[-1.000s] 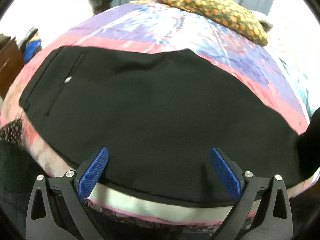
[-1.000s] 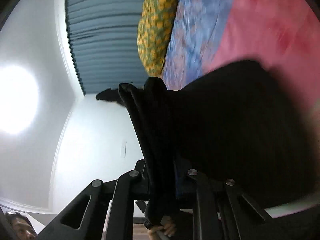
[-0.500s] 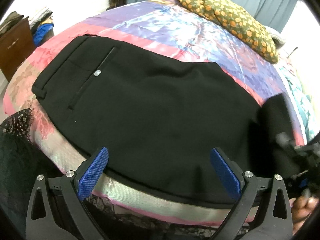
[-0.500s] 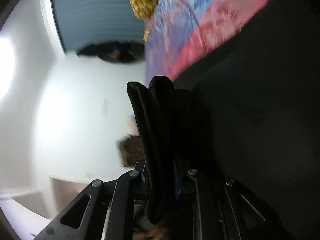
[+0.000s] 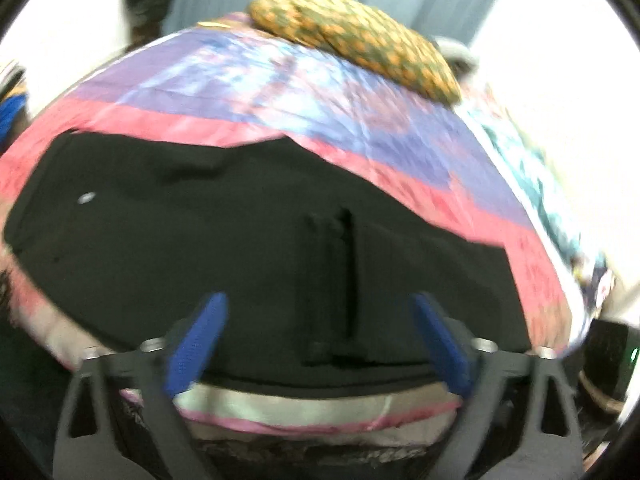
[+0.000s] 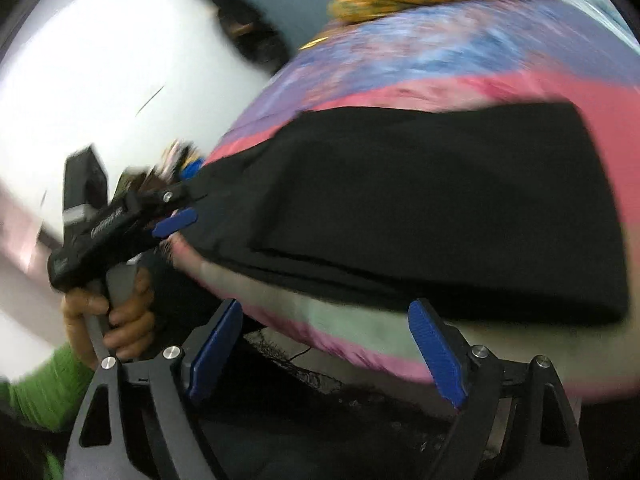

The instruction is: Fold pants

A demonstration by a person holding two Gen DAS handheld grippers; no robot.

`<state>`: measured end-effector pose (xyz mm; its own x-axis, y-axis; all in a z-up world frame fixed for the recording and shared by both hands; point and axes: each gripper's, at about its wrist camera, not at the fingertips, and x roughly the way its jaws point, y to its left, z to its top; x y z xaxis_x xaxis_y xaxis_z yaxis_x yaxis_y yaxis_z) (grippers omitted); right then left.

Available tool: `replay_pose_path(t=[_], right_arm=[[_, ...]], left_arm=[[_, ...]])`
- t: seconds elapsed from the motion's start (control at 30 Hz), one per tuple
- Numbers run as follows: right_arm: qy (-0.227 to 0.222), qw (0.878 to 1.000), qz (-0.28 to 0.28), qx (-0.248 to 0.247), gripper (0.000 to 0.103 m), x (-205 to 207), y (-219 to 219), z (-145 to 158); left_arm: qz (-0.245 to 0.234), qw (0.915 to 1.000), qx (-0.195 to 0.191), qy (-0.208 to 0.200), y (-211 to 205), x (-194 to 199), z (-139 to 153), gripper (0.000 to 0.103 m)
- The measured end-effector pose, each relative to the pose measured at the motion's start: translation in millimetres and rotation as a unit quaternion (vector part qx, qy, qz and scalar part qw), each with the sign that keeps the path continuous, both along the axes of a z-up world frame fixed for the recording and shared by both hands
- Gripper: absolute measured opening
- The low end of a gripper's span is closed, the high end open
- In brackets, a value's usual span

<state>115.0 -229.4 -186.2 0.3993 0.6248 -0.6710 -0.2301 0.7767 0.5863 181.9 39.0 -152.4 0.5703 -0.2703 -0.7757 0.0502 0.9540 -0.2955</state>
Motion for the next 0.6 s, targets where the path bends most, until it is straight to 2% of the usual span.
replay_pose_path(t=[0.07,0.13,0.23,0.27,0.37,0.47,0.53,0.6], right_arm=[[0.002,0.999,-0.038,0.029,0.085,16,-15,1],[-0.017,0.997,-0.063,0.043,0.085,17,-26,7],[-0.031,0.997,-0.072,0.026,0.085,2,-37,13],[-0.039,0.996,-0.075,0.011,0.085,4,-37,16],[-0.064,0.992,-0.110,-0.005,0.085,5,-59,28],[-0.057,0.987,-0.148,-0.034,0.085,25,-93,26],[-0.062,0.985,-0.153,-0.041,0.084,39,-101,33],[-0.083,0.987,-0.133,-0.033,0.082,56,-103,39]], left_arm=[[-0.024,0.9993,0.021,0.021,-17,9,-9,0.058],[-0.041,0.9976,0.045,0.034,-31,17,-19,0.050],[-0.064,0.9922,0.091,0.056,-54,26,-34,0.005],[-0.056,0.9902,0.117,0.052,-59,28,-35,0.004],[-0.022,0.9907,0.122,0.057,-48,27,-33,0.003],[-0.021,0.9890,0.133,0.060,-44,26,-37,0.004],[-0.027,0.9877,0.142,0.058,-49,25,-39,0.006],[-0.027,0.9867,0.150,0.056,-51,26,-41,0.011]])
